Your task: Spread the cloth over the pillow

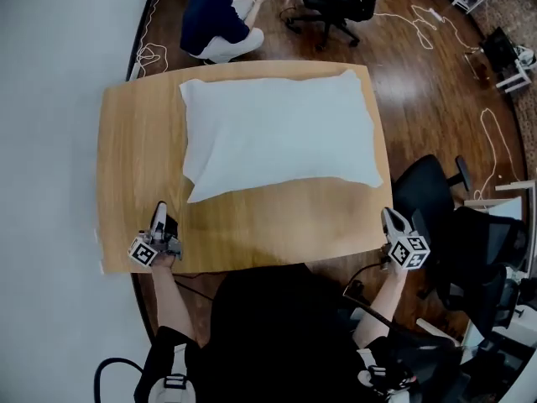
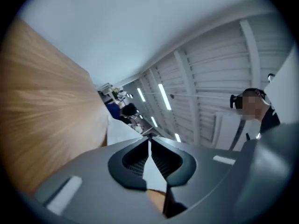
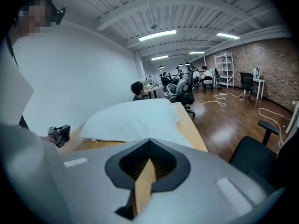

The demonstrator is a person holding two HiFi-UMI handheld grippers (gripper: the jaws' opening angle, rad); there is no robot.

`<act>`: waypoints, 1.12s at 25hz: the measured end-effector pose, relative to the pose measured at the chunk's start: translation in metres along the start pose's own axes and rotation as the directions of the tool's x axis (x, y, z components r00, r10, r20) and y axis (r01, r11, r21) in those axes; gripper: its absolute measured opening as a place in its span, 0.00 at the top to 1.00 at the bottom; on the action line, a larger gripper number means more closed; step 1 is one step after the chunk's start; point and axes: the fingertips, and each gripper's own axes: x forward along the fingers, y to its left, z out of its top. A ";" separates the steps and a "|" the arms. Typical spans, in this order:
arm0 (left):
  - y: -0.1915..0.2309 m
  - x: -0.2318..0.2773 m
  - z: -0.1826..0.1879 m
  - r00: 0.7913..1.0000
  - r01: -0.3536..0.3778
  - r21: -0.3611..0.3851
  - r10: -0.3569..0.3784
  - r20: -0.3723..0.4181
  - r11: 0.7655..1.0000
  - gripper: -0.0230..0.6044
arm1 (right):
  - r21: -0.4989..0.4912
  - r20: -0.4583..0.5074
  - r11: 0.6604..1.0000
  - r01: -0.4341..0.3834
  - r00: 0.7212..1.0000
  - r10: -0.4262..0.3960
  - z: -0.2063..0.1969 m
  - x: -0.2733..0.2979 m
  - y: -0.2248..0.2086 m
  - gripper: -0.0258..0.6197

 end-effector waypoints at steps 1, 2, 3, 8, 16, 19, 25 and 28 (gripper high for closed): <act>0.000 0.015 -0.003 0.999 0.050 -0.031 -0.051 -0.003 0.998 0.94 | -0.013 0.009 1.000 -0.023 1.000 0.023 -0.001 -0.009 0.024 0.96; 0.009 0.031 -0.012 0.997 0.055 -0.060 -0.058 -0.043 0.997 0.94 | -0.030 0.004 0.999 -0.039 0.999 0.039 -0.006 -0.016 0.045 0.96; 0.027 0.045 -0.029 0.992 0.011 -0.085 -0.022 -0.123 0.996 0.94 | -0.046 -0.009 0.998 -0.051 0.999 0.050 -0.014 -0.022 0.064 0.96; 0.109 0.058 -0.077 0.850 -0.337 -0.041 0.286 -0.442 0.941 0.96 | -0.074 -0.089 0.996 -0.052 0.995 0.046 -0.069 -0.047 0.114 0.96; 0.104 0.092 -0.075 0.735 -0.228 0.114 0.248 -0.632 0.967 0.63 | -0.006 -0.067 0.999 -0.051 0.996 0.050 -0.082 -0.070 0.119 0.96; 0.101 0.097 -0.060 0.793 -0.299 0.076 0.292 -0.535 0.951 0.95 | -0.071 -0.075 0.996 -0.058 0.996 0.053 -0.067 -0.071 0.122 0.96; 0.111 0.092 -0.043 0.768 -0.266 0.392 0.439 -0.466 0.881 0.95 | -0.079 -0.109 0.994 -0.076 0.992 0.067 -0.076 -0.069 0.117 0.96; 0.144 0.081 -0.067 0.587 -0.253 0.608 0.619 -0.521 0.753 0.84 | -0.098 -0.139 0.990 -0.097 0.987 0.083 -0.079 -0.062 0.125 0.96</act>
